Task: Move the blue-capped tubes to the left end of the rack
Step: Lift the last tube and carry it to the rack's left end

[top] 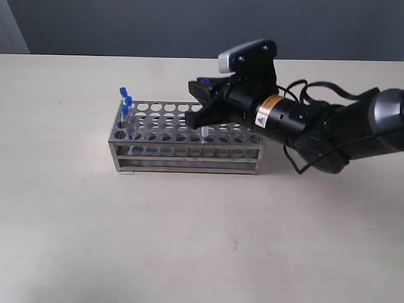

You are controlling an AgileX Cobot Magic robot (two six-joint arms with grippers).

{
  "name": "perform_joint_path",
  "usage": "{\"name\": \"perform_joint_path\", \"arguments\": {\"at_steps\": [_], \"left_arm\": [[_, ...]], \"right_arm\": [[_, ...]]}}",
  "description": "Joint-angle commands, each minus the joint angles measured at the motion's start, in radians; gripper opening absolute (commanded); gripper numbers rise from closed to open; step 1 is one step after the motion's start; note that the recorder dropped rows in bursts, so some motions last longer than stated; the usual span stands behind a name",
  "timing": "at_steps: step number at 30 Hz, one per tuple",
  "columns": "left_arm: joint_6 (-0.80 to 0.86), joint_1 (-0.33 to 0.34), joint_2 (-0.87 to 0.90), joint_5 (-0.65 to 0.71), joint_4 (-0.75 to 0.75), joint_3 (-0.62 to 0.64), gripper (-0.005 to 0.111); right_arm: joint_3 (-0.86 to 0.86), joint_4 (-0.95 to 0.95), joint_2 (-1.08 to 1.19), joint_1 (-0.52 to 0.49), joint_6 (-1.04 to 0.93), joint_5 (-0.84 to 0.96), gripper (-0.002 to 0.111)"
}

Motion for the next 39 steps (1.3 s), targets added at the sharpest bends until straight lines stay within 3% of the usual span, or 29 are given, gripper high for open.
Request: {"name": "perform_joint_path", "arguments": {"at_steps": [1,16,39], "left_arm": [[-0.003,-0.007,0.004,-0.014,0.000,-0.002,0.000],[-0.003,-0.007,0.004,-0.014,0.000,-0.002,0.000],[-0.003,-0.007,0.004,-0.014,0.000,-0.002,0.000]], "right_arm": [[-0.123,-0.082,-0.025,0.029,0.013,0.081,0.000],[-0.327,-0.115,0.130,0.207,0.042,0.101,0.000],[-0.415,-0.121,0.303,0.215,0.098,0.056,0.000]]}}
